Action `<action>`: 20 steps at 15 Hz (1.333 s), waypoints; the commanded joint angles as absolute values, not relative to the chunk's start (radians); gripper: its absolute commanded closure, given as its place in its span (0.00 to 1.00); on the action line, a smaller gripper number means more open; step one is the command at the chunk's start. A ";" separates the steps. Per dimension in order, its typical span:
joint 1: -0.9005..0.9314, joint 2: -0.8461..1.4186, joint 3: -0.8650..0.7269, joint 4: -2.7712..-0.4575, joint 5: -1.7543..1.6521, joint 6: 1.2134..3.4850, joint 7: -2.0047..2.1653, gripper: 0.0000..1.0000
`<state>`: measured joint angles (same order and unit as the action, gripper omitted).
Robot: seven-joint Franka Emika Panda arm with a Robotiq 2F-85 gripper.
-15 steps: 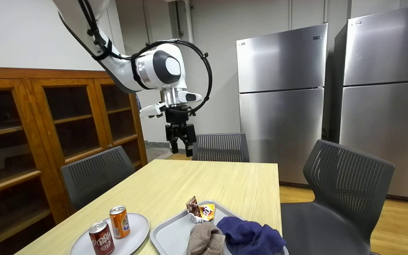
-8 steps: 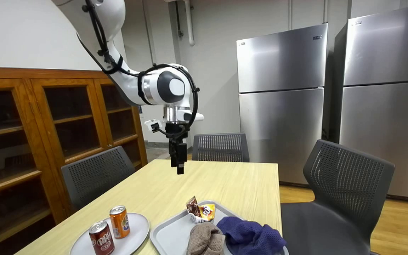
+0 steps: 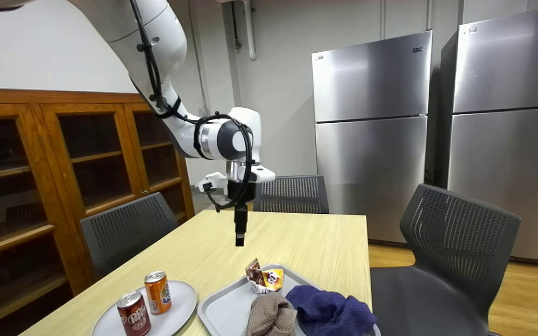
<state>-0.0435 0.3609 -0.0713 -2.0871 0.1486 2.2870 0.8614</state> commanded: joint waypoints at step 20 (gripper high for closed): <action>0.005 0.744 -0.147 -1.765 0.158 2.340 1.053 0.00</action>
<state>-0.0129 0.7108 -0.1293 -1.8074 0.1504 2.3509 1.0171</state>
